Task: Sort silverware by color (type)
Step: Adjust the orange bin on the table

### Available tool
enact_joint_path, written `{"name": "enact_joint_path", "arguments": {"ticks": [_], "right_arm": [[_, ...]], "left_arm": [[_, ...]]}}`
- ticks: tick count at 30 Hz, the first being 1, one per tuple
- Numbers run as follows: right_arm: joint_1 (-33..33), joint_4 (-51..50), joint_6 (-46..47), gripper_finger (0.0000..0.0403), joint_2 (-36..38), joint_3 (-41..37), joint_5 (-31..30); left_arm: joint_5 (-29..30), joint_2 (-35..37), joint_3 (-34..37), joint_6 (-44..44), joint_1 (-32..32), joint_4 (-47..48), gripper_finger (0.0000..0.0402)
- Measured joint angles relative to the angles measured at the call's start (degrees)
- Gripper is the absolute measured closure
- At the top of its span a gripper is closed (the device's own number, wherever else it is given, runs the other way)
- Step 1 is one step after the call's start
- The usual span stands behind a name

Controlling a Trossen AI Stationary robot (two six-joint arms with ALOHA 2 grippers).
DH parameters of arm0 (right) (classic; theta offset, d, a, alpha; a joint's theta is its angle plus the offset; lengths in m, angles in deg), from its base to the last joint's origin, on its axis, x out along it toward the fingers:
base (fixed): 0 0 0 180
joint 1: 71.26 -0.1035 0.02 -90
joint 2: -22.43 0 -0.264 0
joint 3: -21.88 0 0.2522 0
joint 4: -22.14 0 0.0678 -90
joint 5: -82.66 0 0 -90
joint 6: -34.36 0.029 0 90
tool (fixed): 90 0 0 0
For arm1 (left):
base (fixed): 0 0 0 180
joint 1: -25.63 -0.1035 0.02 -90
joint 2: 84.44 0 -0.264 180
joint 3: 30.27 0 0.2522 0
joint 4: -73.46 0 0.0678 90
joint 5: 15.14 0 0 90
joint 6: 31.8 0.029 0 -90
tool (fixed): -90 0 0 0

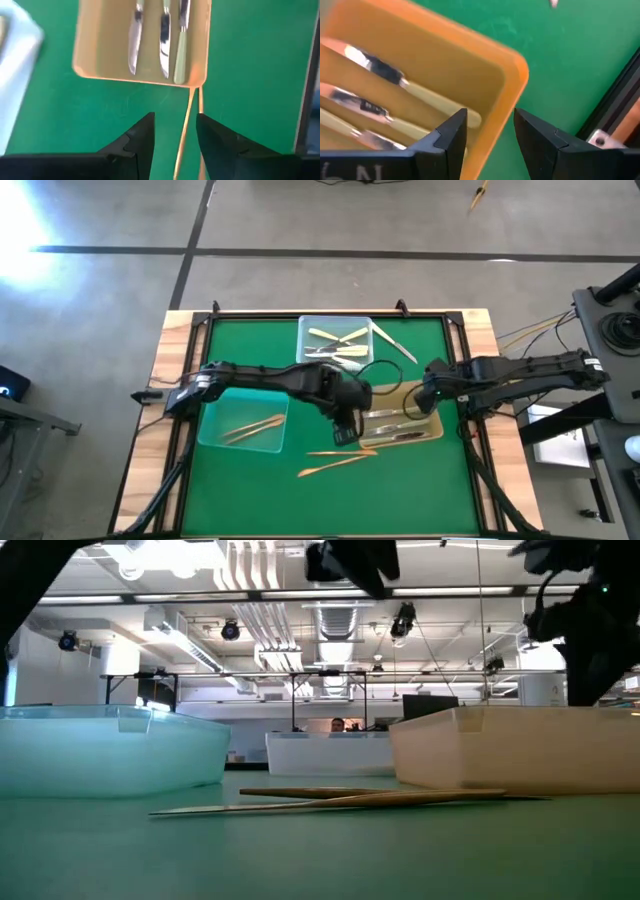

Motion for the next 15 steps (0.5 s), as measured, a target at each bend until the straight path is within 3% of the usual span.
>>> {"name": "enact_joint_path", "arguments": {"ticks": [5,11,15], "right_arm": [[0.00,0.71,-0.22,0.0250,-2.98,-3.44,4.46],[0.00,1.68,-1.07,0.0250,-5.03,-5.10,4.58],[0.00,1.86,-0.23,0.0250,-6.53,-5.36,4.58]], "left_arm": [[7.82,4.77,-0.15,-7.38,3.23,-0.17,0.0275],[17.93,8.98,-0.15,-10.35,7.07,0.00,0.0275],[21.32,11.48,-0.15,-10.41,8.84,0.32,0.0274]]}}
